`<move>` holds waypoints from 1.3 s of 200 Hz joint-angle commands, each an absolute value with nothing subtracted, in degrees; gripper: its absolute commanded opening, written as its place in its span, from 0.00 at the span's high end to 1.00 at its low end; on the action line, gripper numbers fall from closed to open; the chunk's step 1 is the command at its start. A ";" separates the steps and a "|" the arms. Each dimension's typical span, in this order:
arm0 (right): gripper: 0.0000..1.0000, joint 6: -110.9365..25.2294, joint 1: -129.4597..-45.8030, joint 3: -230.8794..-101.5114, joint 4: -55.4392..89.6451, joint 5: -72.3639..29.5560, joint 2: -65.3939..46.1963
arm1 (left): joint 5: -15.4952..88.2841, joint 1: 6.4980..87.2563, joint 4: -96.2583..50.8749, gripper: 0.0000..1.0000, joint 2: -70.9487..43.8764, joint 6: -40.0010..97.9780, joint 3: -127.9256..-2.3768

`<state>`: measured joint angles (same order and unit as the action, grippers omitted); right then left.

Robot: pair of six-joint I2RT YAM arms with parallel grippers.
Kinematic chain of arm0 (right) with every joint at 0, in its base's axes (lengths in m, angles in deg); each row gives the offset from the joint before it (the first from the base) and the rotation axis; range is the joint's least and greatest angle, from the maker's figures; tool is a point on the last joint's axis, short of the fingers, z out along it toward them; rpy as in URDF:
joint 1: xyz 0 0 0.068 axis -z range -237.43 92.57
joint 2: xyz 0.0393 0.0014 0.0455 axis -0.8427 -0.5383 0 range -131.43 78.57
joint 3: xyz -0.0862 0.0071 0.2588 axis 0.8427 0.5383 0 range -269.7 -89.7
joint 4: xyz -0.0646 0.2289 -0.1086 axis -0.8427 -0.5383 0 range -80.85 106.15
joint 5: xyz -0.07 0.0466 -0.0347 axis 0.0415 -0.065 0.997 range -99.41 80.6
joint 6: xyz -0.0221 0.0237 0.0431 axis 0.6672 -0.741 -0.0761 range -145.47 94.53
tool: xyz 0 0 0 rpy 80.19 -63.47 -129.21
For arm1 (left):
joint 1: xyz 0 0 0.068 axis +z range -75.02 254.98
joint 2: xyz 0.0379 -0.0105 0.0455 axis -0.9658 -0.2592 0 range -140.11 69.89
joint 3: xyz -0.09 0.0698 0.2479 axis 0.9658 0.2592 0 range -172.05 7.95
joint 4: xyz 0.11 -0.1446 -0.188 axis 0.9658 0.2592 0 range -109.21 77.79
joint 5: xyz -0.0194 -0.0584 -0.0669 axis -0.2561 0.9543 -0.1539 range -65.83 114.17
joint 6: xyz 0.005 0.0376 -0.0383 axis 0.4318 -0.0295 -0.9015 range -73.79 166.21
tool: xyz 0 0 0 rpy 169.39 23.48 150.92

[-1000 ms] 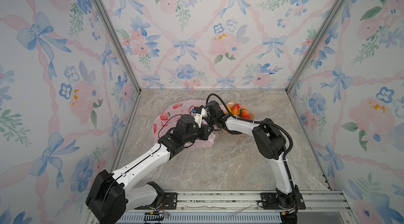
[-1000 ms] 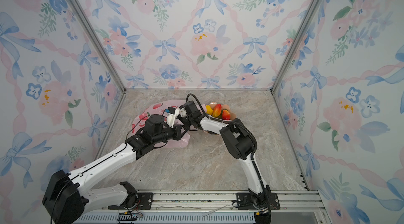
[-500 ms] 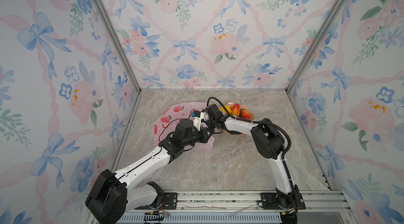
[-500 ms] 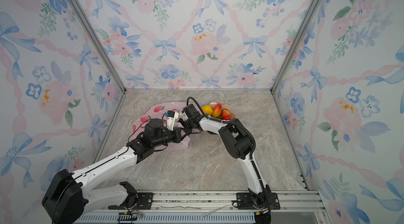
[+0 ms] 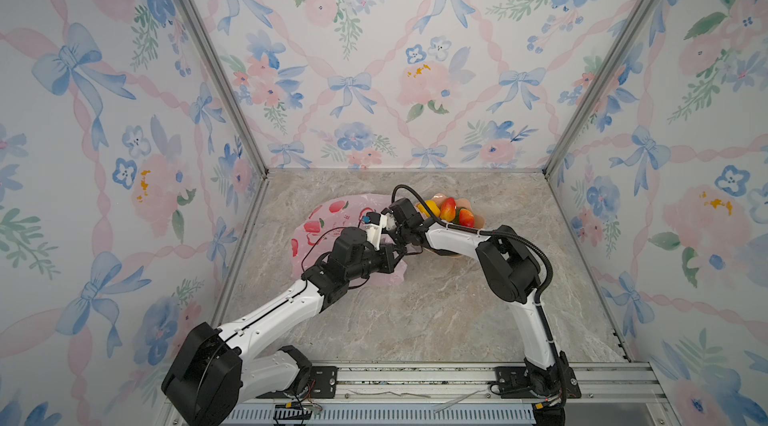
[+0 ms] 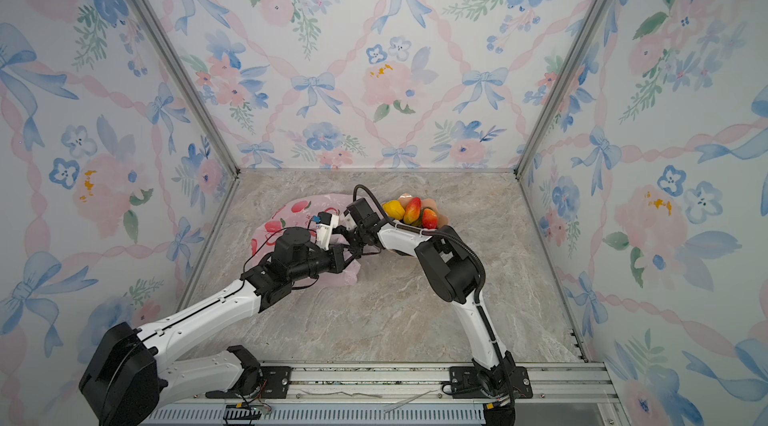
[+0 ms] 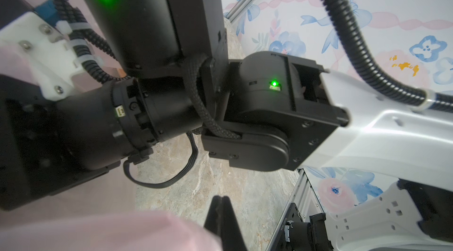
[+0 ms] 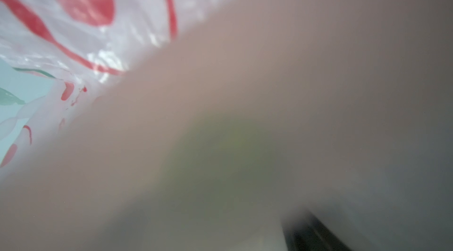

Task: Place the fruits into the plastic bag
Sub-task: Place the fruit in the plastic bag.

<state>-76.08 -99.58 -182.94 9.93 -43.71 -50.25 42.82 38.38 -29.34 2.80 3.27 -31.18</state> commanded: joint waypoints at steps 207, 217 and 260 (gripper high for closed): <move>0.05 -61.67 -101.28 -189.36 -9.25 -36.85 -41.90 | 41.94 43.67 -25.74 1.00 9.03 4.60 -27.78; 0.05 -59.74 -101.25 -189.61 -9.94 -36.36 -41.54 | 41.92 43.71 -25.66 1.00 9.14 4.59 -27.81; 0.05 -56.59 -101.16 -191.10 -14.87 -33.14 -39.96 | 42.18 43.87 -25.63 1.00 8.91 4.59 -28.02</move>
<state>-60.04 -101.00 -188.95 -9.89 -36.02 -43.25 42.45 43.32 -26.26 8.25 3.55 -28.47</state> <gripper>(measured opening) 0.945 0.049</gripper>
